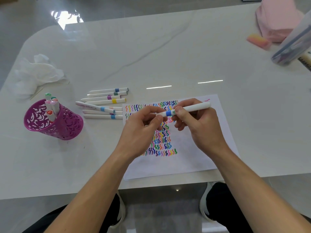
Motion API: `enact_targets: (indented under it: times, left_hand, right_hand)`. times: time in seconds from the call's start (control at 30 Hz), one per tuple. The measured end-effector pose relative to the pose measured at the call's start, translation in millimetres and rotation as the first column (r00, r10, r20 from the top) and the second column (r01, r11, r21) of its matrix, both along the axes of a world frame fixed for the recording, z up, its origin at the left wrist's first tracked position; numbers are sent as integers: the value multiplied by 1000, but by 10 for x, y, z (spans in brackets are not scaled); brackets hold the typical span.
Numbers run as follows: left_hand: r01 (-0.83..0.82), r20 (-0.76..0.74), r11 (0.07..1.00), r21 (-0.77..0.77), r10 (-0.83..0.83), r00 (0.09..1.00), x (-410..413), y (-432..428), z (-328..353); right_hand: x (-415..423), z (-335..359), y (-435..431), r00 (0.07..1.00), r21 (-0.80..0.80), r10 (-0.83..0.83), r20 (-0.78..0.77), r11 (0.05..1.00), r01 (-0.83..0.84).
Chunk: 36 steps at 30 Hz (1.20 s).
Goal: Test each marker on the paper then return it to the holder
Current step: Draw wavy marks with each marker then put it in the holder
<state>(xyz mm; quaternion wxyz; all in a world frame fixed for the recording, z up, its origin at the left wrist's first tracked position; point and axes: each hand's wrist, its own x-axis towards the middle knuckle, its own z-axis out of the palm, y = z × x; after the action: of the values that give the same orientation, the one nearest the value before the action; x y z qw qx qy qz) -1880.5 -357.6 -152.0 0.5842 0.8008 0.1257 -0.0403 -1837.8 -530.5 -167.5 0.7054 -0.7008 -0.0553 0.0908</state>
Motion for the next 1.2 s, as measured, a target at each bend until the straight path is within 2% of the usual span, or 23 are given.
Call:
enact_targets:
  times: [0.23, 0.5, 0.93, 1.2]
  left_hand:
    - [16, 45, 997, -70, -13, 999, -36, 51, 25]
    - [-15, 116, 1000, -23, 18, 993, -77, 106, 56]
    - [-58, 148, 997, -60, 66, 987, -97, 46, 24]
    - [-20, 168, 999, -49, 28, 985, -51, 117, 108]
  right_hand:
    - [12, 40, -25, 998, 106, 47, -38, 994, -42]
    - [-12, 48, -7, 990, 207, 97, -104, 976, -74]
    - [-59, -16, 26, 986, 230, 112, -121, 970, -82]
    - [-49, 33, 74, 980, 268, 135, -148, 959, -92]
